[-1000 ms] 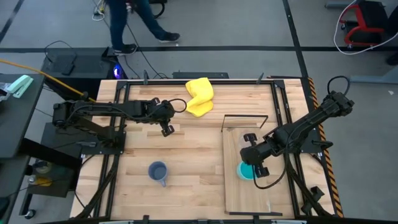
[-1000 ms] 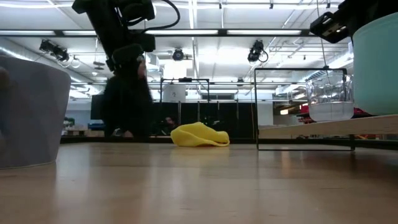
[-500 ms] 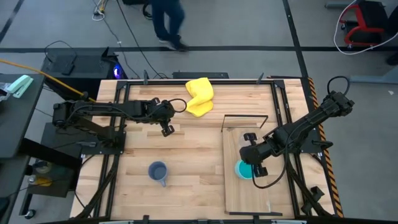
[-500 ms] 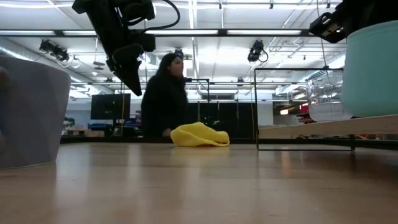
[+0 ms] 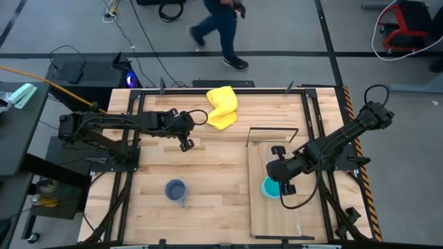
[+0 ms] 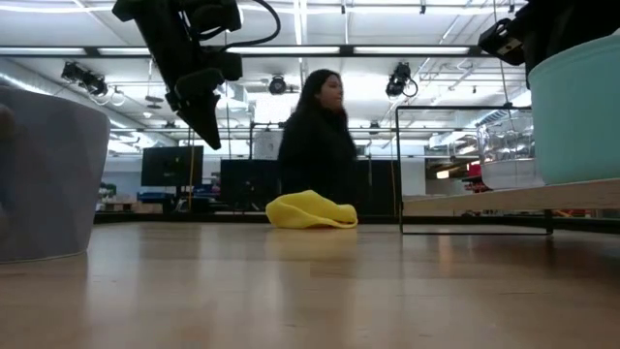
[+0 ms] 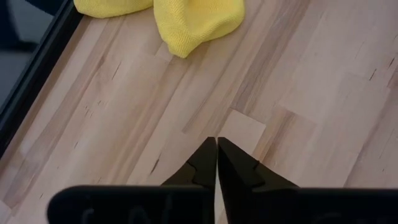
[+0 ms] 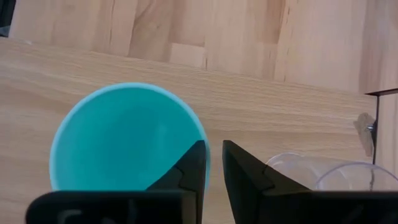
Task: Stack small to large cups/mugs on shelf
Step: Put the blue mug on the shelf
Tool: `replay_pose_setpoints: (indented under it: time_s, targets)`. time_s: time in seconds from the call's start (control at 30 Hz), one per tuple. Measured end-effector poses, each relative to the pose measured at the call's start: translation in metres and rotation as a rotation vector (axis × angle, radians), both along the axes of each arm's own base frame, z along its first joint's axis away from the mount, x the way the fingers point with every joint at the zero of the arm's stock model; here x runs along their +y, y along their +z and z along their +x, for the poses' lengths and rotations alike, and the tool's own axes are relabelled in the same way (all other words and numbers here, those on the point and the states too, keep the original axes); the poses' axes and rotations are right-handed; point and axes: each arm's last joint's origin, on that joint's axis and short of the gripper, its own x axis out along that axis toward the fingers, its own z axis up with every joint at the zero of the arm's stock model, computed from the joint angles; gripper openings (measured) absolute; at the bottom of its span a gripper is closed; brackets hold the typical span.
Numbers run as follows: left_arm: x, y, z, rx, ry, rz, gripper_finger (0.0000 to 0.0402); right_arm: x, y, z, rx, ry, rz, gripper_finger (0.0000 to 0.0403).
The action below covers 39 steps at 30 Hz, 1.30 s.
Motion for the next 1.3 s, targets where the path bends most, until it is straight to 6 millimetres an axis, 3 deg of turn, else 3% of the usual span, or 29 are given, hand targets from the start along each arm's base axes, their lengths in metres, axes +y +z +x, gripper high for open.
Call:
replay_pose_setpoints:
  time_s: [0.27, 0.47, 0.6, 0.8, 1.0, 1.3]
  targets:
    - [-0.001, 0.003, 0.006, -0.080, 0.020, -0.029, 0.0034, -0.005, 0.010, -0.008, -0.026, -0.057, 0.039, 0.0060]
    - [-0.011, 0.010, 0.018, -0.217, -0.071, -0.065, 0.0016, -0.014, 0.042, -0.041, 0.041, -0.403, 0.186, 0.0045]
    - [-0.019, 0.013, 0.023, -0.255, -0.132, -0.055, 0.0009, -0.001, 0.049, -0.064, -0.002, -0.505, 0.266, 0.0025]
    - [-0.028, 0.014, 0.025, -0.274, -0.173, -0.052, 0.0021, 0.045, 0.029, -0.089, 0.011, -0.529, 0.277, 0.0007]
    - [-0.033, 0.017, 0.029, -0.319, -0.192, -0.049, 0.0028, 0.090, 0.003, -0.099, -0.034, -0.514, 0.221, 0.0005]
    - [-0.034, 0.021, 0.032, -0.361, -0.211, -0.033, 0.0010, 0.108, -0.026, -0.089, -0.120, -0.535, 0.073, 0.0002]
